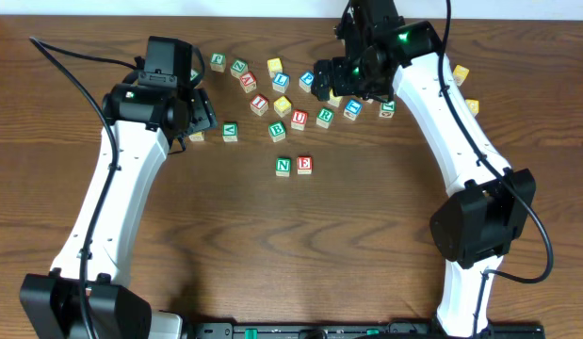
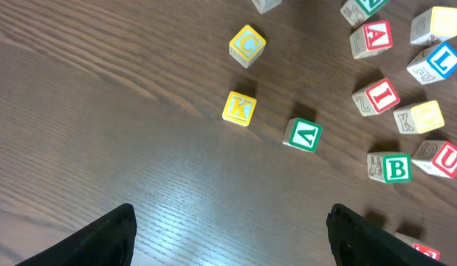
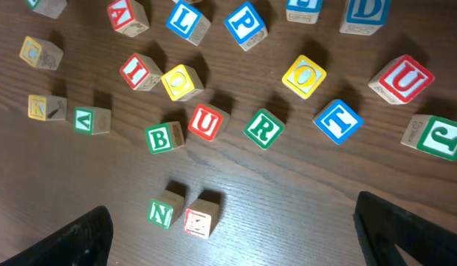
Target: Spell out NEURIPS
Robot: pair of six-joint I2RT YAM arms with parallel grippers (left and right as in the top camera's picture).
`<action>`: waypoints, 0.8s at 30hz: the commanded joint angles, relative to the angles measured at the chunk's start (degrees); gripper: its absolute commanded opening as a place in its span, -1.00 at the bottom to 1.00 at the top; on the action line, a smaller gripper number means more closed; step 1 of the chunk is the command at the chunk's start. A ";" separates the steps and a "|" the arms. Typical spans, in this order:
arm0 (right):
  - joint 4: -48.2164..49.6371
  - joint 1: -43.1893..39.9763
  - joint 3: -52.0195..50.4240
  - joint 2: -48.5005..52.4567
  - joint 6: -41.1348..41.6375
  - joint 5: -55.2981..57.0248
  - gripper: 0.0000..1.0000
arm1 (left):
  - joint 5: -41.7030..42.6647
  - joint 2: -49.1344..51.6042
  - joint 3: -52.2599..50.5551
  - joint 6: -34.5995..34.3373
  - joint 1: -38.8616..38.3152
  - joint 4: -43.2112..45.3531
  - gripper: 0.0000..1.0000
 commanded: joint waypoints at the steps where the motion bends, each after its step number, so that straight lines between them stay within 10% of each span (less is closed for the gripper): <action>1: 0.26 0.74 0.87 -0.94 -0.61 -0.11 0.98 | -0.79 -0.76 1.11 0.87 0.79 0.81 0.63; 24: 4.09 1.22 0.13 0.63 -0.02 -0.13 0.98 | -0.74 1.79 1.03 0.83 0.79 1.53 0.63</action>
